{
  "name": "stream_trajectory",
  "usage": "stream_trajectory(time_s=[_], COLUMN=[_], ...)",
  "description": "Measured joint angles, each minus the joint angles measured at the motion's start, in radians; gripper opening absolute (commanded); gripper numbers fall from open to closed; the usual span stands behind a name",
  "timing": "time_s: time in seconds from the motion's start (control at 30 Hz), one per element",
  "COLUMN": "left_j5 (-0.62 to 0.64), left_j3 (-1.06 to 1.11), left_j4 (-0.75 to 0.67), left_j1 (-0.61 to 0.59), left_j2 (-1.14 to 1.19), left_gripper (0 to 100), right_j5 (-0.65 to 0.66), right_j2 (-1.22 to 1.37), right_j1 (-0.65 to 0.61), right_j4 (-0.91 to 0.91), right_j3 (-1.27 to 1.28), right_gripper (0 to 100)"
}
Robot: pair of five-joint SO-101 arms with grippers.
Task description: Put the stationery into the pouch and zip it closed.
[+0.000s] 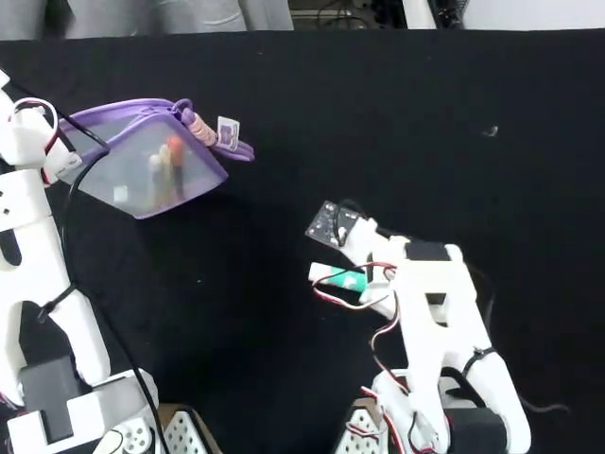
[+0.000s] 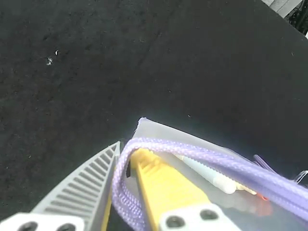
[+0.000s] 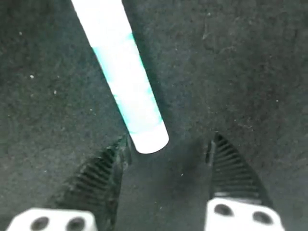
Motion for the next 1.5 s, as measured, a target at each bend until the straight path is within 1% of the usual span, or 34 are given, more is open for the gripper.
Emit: stream_trajectory(time_s=[0.1,0.23,0.37,0.43,0.5,0.63,0.8,0.87,0.97,1.0,1.03,1.1,1.2,1.33,1.4,1.5], left_j5=[0.000,0.000,0.000,0.000,0.000,0.000,0.000,0.000,0.000,0.000,0.000,0.000,0.000,0.000,0.000,-0.005], left_j3=[0.000,0.000,0.000,0.000,0.000,0.000,0.000,0.000,0.000,0.000,0.000,0.000,0.000,0.000,0.000,-0.003], left_j4=[0.000,0.000,0.000,0.000,0.000,0.000,0.000,0.000,0.000,0.000,0.000,0.000,0.000,0.000,0.000,0.017], left_j1=[0.000,0.000,0.000,0.000,0.000,0.000,0.000,0.000,0.000,0.000,0.000,0.000,0.000,0.002,0.017,0.078], left_j2=[0.000,0.000,0.000,0.000,0.000,0.000,0.000,0.000,0.000,0.000,0.000,0.000,0.000,0.000,0.000,-0.002], left_gripper=[3,3,3,3,3,3,3,3,3,3,3,3,3,3,3,3], right_j5=[0.012,0.011,-0.107,-0.167,-0.199,-0.212,-0.215,-0.215,-0.215,-0.215,-0.215,-0.215,-0.215,-0.215,-0.215,-0.215], right_j2=[-0.044,-0.135,-0.176,-0.173,-0.143,-0.020,0.180,0.255,0.315,0.319,0.319,0.319,0.319,0.284,0.236,0.144], right_j1=[-0.005,-0.140,-0.319,-0.376,-0.400,-0.407,-0.408,-0.410,-0.411,-0.413,-0.413,-0.411,-0.410,-0.359,-0.331,-0.298], right_j4=[0.009,0.041,0.008,-0.040,-0.100,-0.196,-0.239,-0.241,-0.241,-0.238,-0.230,-0.204,-0.158,-0.100,-0.058,0.018], right_j3=[0.000,0.000,0.000,0.000,0.000,0.000,-0.052,-0.086,-0.124,-0.133,-0.143,-0.160,-0.180,-0.213,-0.238,-0.295], right_gripper=[24.7,24.7,24.7,24.7,24.7,24.7,23.9,18.7,5.8,2.1,0.8,2.8,1.0,1.1,1.1,1.1])
